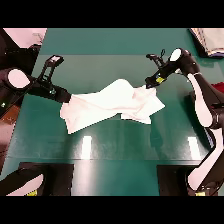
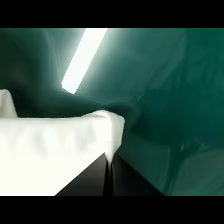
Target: Fold the shirts.
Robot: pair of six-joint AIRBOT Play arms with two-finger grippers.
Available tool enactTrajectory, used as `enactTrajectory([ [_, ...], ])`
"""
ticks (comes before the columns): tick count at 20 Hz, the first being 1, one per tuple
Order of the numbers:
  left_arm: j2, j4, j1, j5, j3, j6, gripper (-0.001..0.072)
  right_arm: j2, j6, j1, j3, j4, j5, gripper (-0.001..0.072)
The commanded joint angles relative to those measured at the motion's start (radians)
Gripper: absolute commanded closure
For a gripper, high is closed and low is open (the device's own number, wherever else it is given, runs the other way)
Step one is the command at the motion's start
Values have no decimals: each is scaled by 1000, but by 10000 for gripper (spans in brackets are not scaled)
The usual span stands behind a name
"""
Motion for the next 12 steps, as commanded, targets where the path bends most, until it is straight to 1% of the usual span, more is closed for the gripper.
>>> enactTrajectory([
  [1,6,65,0,-101,77,-6,682,78,48,-31,69,-14,13,702],
  [2,15,100,0,-142,140,-22,682,130,59,-49,97,-14,13,702],
  [4,59,139,0,-187,282,-24,682,274,79,-89,126,-14,5,702],
  [7,127,138,0,-204,507,-23,682,552,84,-143,49,-14,-91,702],
  [9,159,117,0,-227,657,-24,682,747,84,-175,-14,-14,-168,702],
  [12,192,22,0,-267,816,-26,682,1001,84,-213,-97,-15,-303,702],
])
